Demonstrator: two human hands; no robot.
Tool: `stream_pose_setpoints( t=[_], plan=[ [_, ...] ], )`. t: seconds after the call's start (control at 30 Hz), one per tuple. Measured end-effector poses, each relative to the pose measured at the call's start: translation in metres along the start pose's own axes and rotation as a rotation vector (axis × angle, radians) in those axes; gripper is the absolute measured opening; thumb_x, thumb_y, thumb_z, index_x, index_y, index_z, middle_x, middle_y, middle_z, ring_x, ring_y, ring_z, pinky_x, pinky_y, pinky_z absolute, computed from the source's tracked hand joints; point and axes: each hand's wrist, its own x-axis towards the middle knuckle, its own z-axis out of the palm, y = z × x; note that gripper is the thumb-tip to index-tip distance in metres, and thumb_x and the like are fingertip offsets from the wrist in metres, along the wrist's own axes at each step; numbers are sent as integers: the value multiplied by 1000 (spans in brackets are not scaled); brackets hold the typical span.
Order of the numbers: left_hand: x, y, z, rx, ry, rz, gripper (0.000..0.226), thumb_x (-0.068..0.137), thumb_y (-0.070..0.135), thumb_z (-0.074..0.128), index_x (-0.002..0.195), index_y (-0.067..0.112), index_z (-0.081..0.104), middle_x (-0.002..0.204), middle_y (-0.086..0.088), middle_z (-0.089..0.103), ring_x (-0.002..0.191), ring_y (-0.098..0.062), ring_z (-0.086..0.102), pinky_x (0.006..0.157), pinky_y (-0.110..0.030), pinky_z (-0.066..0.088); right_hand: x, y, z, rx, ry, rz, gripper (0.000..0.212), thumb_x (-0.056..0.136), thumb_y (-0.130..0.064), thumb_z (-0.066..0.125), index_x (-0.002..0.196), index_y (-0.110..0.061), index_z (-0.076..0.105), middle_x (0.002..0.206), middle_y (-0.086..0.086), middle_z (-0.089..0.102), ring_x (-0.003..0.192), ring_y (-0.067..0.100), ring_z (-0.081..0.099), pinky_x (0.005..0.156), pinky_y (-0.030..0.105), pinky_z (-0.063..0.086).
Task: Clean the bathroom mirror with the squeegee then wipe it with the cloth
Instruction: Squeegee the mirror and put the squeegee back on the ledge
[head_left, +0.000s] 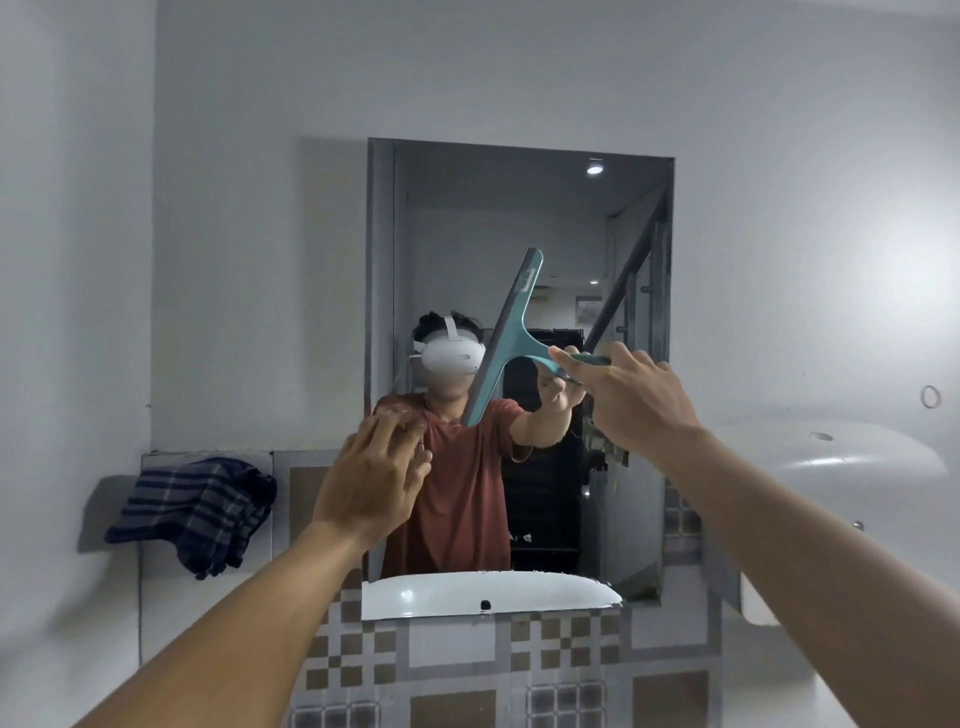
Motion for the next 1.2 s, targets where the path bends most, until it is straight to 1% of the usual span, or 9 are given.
stream_pose_setpoints(
  t=[0.13,0.23,0.37,0.47,0.63,0.8,0.97,1.1,1.2],
  plan=[
    [44,3,-17,-25,47,-26,44,94,27,61,134,8,56,134,-13,51,121,-32,50,93,-47,55,-6,12,5,4,17,27,69,101,-17,37,153,-56,16,108,1,48,108,28,53,91,42,46],
    [71,3,-31,15,28,-33,56,87,19,70,138,9,51,140,-16,45,129,-37,44,93,-50,53,-8,21,10,10,31,57,72,100,-15,39,153,-58,15,113,3,51,110,28,53,90,41,45],
    [91,-2,-32,94,-18,-13,67,87,26,71,147,12,44,151,-17,34,141,-35,29,106,-49,45,-16,40,12,35,-1,127,81,96,-6,41,154,-56,13,109,3,51,105,27,54,86,41,49],
    [93,-4,-29,95,-20,-4,70,87,29,73,148,13,43,152,-18,33,142,-35,26,106,-50,45,-26,45,16,71,-18,164,84,95,-5,44,155,-54,11,104,3,53,93,26,57,76,39,53],
    [93,-8,-30,105,-37,0,74,85,34,74,149,14,41,151,-16,33,141,-34,27,103,-51,48,-44,40,28,153,-37,235,76,100,-12,43,155,-54,11,98,4,52,79,25,56,62,34,47],
    [93,-6,-33,90,-47,-2,74,85,34,75,148,14,42,151,-16,33,141,-35,27,102,-53,49,-60,24,37,214,-44,293,68,104,-20,41,157,-50,10,97,6,51,74,27,55,62,35,43],
    [96,-9,-35,107,-32,15,66,86,33,72,144,13,48,146,-17,40,133,-36,34,100,-53,50,-74,2,53,317,-44,342,74,100,-16,45,159,-42,7,97,13,62,67,30,61,60,42,56],
    [105,-15,-42,122,-8,42,51,85,29,71,132,14,55,130,-12,49,115,-34,46,90,-50,53,-76,-11,63,371,-47,361,82,96,-10,48,160,-35,3,86,13,67,59,26,60,57,43,58],
    [114,-23,-47,141,1,46,52,84,25,73,132,13,55,128,-13,49,114,-36,46,87,-51,54,-76,-21,65,431,-70,392,81,97,-12,47,160,-36,1,84,11,67,60,24,60,56,40,57]
  ],
)
